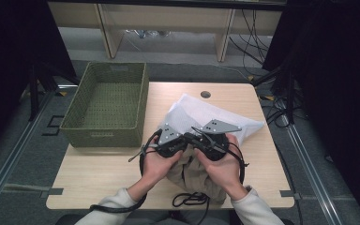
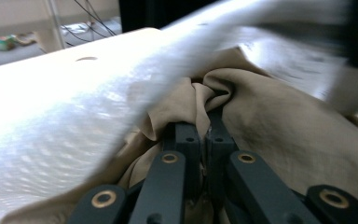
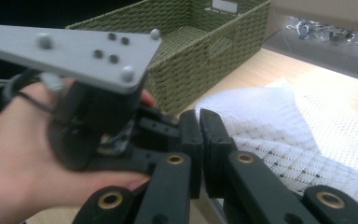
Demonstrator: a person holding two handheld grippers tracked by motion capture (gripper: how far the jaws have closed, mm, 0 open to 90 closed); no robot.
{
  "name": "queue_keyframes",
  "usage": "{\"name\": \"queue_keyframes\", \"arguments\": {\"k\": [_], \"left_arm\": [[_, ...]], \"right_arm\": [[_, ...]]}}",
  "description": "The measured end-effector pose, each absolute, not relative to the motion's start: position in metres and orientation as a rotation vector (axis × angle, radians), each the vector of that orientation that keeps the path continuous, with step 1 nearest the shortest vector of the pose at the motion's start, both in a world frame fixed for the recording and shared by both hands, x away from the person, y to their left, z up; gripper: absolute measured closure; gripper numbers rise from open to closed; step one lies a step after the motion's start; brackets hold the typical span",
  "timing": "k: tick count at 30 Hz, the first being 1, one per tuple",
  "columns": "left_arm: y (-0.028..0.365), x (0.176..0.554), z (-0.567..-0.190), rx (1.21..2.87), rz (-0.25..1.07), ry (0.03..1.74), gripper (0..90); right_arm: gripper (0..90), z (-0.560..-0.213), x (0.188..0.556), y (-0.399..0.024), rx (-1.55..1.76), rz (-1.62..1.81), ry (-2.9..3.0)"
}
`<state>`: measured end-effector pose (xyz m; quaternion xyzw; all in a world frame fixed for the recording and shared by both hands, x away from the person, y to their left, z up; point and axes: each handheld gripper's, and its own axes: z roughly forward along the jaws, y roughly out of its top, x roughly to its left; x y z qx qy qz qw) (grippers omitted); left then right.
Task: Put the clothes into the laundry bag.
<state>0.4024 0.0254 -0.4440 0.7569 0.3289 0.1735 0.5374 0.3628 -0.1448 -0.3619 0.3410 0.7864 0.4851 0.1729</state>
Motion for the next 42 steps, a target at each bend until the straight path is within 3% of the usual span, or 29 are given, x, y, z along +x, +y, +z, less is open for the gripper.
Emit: {"name": "queue_keyframes", "arguments": {"k": [11,21,32,42], "left_arm": [[0.028,0.426,-0.468,1.809,0.444,0.844,78.7],[0.059,0.409,-0.454,1.839,0.382,0.852,43.2],[0.088,0.374,-0.438,1.85,0.277,0.794,32.8],[0.075,0.346,-0.445,1.975,0.282,0.703,23.3]], "right_arm": [[89.6,-0.375,0.367,-0.148,1.022,1.344,2.273],[89.6,-0.375,0.371,-0.155,1.0,1.289,2.244],[89.7,-0.375,0.371,-0.156,1.011,1.273,2.239],[89.6,-0.374,0.37,-0.156,1.008,1.271,2.236]]}}
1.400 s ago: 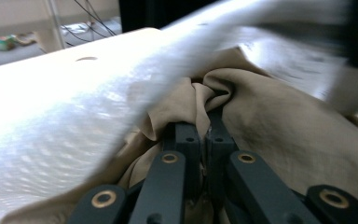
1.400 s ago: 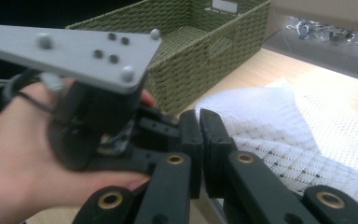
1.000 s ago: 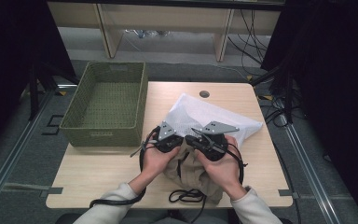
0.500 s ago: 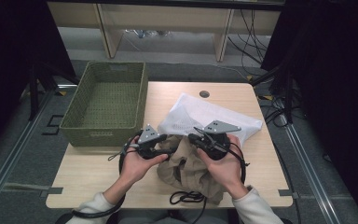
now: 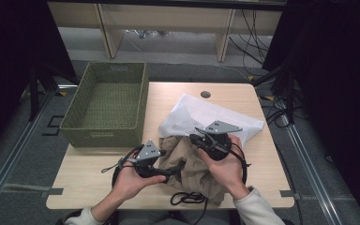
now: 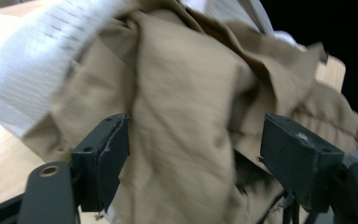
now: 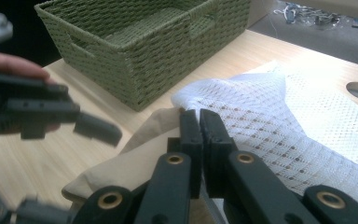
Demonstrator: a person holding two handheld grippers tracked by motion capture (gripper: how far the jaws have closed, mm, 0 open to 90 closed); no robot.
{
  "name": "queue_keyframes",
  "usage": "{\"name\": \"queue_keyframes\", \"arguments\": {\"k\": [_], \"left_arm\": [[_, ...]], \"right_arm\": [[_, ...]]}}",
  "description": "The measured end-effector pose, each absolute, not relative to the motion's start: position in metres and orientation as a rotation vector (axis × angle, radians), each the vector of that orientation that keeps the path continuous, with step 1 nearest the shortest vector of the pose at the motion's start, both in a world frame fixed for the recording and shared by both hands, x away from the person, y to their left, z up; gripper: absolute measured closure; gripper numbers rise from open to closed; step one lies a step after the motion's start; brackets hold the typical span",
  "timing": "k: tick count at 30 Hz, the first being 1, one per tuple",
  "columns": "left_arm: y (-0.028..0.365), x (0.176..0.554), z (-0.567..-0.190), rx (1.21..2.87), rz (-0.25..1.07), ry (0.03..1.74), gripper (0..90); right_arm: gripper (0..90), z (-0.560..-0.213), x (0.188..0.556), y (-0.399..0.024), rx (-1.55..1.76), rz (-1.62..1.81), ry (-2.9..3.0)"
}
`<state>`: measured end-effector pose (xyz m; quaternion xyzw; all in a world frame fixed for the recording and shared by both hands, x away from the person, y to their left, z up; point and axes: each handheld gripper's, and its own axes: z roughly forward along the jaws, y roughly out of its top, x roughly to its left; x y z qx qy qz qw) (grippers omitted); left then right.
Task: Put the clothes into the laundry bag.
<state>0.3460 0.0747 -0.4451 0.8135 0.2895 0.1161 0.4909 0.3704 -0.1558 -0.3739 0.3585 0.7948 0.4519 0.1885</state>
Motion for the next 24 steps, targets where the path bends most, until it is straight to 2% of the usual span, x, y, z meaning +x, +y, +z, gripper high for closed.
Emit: {"name": "queue_keyframes", "arguments": {"k": [6,11,17,19,24], "left_arm": [[0.063,0.322,-0.441,2.023,0.365,0.579,27.9],[0.047,0.304,-0.445,2.053,0.338,0.49,29.4],[0.032,0.306,-0.468,2.123,0.324,0.465,26.3],[0.029,0.307,-0.471,2.17,0.366,0.439,25.8],[0.02,0.309,-0.483,2.199,0.378,0.428,24.3]], "right_arm": [[89.6,-0.374,0.371,-0.156,0.999,1.283,2.237],[89.5,-0.373,0.371,-0.155,1.012,1.279,2.235],[89.5,-0.374,0.371,-0.156,1.006,1.271,2.234],[89.6,-0.374,0.372,-0.155,1.017,1.282,2.228],[89.5,-0.375,0.372,-0.155,1.022,1.284,2.242]]}}
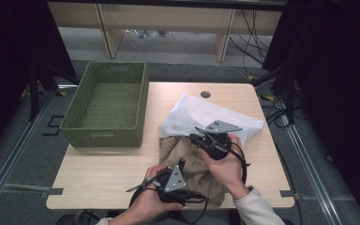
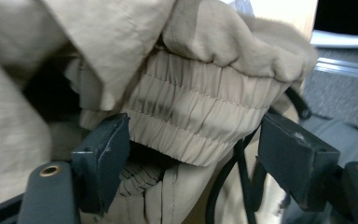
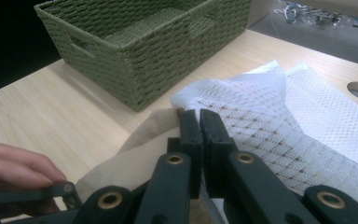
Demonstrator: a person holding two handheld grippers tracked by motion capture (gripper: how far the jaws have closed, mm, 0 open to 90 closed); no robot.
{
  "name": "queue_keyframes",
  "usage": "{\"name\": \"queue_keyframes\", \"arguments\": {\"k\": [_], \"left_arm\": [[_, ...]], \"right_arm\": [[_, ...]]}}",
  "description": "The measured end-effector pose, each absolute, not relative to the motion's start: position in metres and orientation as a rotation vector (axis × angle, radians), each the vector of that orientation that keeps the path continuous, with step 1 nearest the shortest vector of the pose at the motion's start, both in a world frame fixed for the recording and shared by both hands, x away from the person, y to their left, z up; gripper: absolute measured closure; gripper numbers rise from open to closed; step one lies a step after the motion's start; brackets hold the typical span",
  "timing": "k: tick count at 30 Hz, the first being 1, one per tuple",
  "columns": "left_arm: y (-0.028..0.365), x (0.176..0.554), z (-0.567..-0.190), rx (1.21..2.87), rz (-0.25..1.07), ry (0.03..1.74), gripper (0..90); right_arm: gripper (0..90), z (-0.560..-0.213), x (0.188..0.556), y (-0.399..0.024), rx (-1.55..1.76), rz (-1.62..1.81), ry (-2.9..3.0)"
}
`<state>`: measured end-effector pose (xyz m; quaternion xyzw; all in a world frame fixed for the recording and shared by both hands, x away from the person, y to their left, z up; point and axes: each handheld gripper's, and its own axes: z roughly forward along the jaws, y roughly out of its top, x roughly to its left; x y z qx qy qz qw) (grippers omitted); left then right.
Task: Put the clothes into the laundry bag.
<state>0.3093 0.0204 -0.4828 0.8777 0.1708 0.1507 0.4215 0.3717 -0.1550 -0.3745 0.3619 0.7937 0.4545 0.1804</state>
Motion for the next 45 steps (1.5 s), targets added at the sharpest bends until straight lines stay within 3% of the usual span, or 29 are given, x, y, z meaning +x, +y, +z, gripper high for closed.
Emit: {"name": "queue_keyframes", "arguments": {"k": [7,13,17,23,26,33,41,45], "left_arm": [[0.012,0.313,-0.5,2.29,0.422,0.401,26.7],[0.01,0.314,-0.508,2.342,0.444,0.378,40.5],[0.009,0.314,-0.507,2.339,0.437,0.377,61.0],[0.009,0.32,-0.504,2.285,0.405,0.431,81.3],[0.012,0.324,-0.497,2.203,0.36,0.501,83.4],[0.019,0.338,-0.457,1.981,0.44,0.607,84.7],[0.026,0.342,-0.424,1.877,0.503,0.653,84.8],[0.027,0.342,-0.423,1.912,0.518,0.646,84.7]], "right_arm": [[89.5,-0.375,0.372,-0.155,1.011,1.267,2.24],[89.5,-0.375,0.372,-0.155,1.01,1.267,2.242],[89.5,-0.375,0.371,-0.154,1.016,1.275,2.244],[89.6,-0.374,0.371,-0.154,1.006,1.267,2.241],[89.6,-0.374,0.369,-0.153,1.027,1.282,2.248],[89.6,-0.362,0.363,-0.154,0.992,1.326,2.23],[89.7,-0.346,0.357,-0.163,0.981,1.387,2.185],[89.7,-0.343,0.357,-0.166,0.99,1.414,2.174]]}}
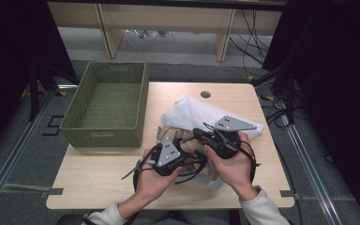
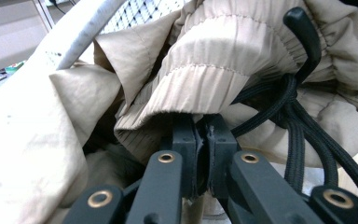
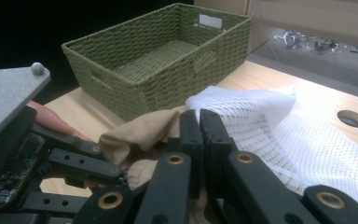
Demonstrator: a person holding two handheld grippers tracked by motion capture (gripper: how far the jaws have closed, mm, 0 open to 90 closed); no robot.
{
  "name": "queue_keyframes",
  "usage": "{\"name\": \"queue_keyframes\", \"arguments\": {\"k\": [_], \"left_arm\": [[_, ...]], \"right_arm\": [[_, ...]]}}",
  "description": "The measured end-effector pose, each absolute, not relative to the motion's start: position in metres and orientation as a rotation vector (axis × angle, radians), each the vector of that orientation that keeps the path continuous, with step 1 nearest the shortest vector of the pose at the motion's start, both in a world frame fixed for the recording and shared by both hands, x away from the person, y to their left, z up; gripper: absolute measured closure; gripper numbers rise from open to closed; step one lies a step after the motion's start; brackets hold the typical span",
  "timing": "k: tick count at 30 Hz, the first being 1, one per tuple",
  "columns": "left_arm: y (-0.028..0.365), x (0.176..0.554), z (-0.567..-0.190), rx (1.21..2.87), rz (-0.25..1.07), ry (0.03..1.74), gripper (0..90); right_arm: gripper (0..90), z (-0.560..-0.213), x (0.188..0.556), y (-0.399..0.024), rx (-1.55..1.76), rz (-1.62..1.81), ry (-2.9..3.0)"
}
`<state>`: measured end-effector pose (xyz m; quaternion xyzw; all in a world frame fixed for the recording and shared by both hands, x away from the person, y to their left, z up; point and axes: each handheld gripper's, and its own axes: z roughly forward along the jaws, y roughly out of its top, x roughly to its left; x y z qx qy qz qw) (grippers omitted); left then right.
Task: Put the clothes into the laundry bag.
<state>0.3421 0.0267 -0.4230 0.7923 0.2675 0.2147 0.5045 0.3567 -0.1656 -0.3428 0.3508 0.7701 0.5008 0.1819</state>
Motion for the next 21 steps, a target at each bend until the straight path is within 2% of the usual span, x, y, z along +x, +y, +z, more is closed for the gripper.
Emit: {"name": "queue_keyframes", "arguments": {"k": [7,16,21], "left_arm": [[0.014,0.361,-0.446,1.972,0.477,0.679,84.5],[0.038,0.359,-0.412,1.863,0.616,0.69,84.8],[0.036,0.357,-0.414,1.875,0.61,0.684,84.7]], "right_arm": [[89.8,-0.348,0.356,-0.159,0.983,1.384,2.224],[89.8,-0.34,0.357,-0.17,0.987,1.413,2.179],[89.8,-0.339,0.355,-0.17,1.009,1.413,2.169]]}}
